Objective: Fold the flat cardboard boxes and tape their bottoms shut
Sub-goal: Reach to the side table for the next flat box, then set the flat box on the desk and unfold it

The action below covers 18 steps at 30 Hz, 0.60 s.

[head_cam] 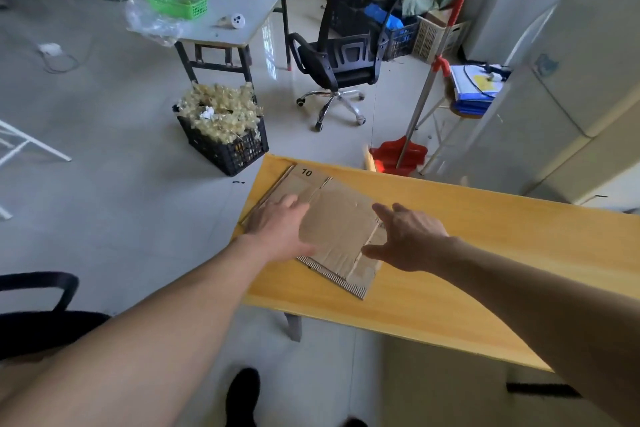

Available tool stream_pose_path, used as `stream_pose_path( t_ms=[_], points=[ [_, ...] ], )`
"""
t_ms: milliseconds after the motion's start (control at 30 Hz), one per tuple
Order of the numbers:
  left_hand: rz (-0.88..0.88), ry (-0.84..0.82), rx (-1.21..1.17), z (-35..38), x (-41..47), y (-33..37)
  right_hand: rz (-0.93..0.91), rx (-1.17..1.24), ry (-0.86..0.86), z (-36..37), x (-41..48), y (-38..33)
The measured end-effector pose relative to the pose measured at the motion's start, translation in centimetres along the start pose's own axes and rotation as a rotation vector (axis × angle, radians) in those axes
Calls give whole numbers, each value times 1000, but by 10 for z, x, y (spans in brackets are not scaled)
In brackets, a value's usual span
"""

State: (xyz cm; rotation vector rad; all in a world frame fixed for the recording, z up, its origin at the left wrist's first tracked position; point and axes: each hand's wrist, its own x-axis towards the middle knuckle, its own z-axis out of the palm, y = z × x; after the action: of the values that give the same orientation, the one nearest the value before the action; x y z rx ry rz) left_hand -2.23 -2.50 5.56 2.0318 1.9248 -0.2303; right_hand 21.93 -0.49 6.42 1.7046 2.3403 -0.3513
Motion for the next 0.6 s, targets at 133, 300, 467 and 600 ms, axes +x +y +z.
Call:
stream_pose_path(
  t_ms=[133, 300, 467, 600],
  points=[
    [3, -69, -38, 19, 26, -21, 14, 17, -44, 22, 24, -13],
    [27, -134, -40, 54, 67, -56, 74, 58, -83, 56, 49, -36],
    [80, -154, -52, 76, 93, -81, 154, 100, -89, 88, 67, -59],
    [126, -124, -63, 90, 101, -91, 228, 125, -60, 101, 71, -75]
  ],
)
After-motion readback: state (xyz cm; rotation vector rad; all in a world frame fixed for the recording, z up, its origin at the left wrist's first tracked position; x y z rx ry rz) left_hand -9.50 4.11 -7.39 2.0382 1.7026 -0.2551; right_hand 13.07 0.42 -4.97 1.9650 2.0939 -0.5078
